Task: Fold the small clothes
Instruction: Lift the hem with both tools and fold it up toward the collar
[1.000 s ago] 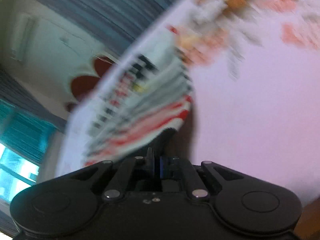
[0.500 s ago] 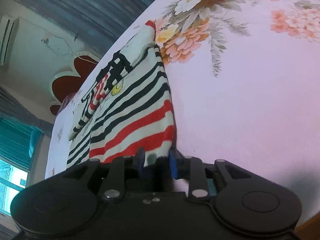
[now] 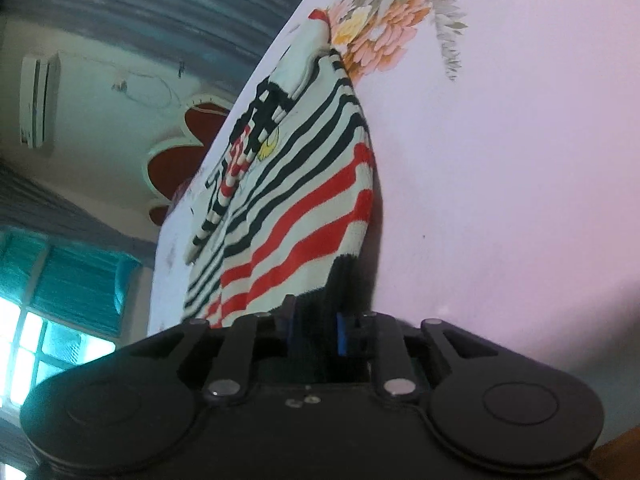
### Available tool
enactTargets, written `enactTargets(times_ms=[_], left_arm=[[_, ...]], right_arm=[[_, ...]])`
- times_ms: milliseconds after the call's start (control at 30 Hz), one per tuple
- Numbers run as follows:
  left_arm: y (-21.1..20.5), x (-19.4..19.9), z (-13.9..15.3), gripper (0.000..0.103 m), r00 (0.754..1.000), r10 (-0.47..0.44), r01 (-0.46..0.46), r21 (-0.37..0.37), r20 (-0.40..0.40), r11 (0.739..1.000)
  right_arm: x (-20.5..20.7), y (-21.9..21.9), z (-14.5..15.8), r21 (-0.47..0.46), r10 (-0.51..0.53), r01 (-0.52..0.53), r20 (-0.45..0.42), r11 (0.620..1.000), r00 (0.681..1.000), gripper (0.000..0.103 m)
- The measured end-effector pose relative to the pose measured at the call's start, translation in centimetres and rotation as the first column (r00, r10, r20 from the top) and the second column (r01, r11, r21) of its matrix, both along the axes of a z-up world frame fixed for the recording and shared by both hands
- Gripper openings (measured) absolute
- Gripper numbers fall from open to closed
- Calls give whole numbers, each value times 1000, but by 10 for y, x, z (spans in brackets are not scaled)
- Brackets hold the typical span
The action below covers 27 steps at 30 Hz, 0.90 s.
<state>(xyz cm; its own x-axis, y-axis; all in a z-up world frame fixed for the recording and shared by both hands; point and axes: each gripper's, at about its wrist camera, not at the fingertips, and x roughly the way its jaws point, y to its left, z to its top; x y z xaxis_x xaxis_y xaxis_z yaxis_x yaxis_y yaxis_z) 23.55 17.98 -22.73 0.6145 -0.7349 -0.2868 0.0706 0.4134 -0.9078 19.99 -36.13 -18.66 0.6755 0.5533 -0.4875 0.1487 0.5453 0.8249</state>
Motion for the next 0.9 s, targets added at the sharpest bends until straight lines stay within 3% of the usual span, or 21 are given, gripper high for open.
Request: enactTargets(times_ms=[33,67,133,200,267,367,433,533,667,700,733,767,833,900], left_arm=[[2,-1,2,15,1000,17,-17,4,-4,1000],[5,-4,10,4,1000,25,-25,27,10,999],[12,-13,22,4,997,56,-58,43,58,997],[12,-17,25,4,998,41,-47,161,39,986],[8,-15,15,4,1000,15,-10,240,-17,971],[11,-20,15,4,1000,22,-18,172,-23,985],[8,-24,18,20,1000,4,-2,166,-15,986],[2,-26,18,31,1000,-25,25,164,-3,986],[1,-33,17,30,1000,-30,29,182,5,983],[1,-37,17,8,1000,-30,29,189,3,982],[0,-37,14,6,1000,-26,26,199,-4,980],[3,-42,16,6,1000,3,-5,185,8,983],[17,-52,18,6,997,67,-73,127,46,989],[24,-55,17,6,993,114,-116,150,26,982]], right_arm=[[-1,-2,0,7,-8,8,1,1000,1000,5],[-2,-3,3,-3,-11,11,16,1000,1000,5],[-7,-4,15,-3,-12,12,68,1000,998,5],[-13,-4,25,-24,-4,7,118,1000,993,5],[-6,-1,11,-108,7,-5,25,994,1000,5],[-6,-1,4,-89,-17,18,4,996,1000,10],[-8,2,8,-78,-14,15,13,997,1000,22],[-6,6,9,-70,28,-27,7,997,1000,23],[-8,9,6,-32,41,-41,-4,999,999,23],[-9,11,5,-20,56,-56,-7,998,998,14],[-8,15,4,-36,66,-66,-9,997,998,6],[-10,18,5,-64,71,-71,-7,995,997,6],[-17,13,10,-31,20,-19,30,999,999,5],[-23,6,17,-13,-30,31,75,999,997,5]])
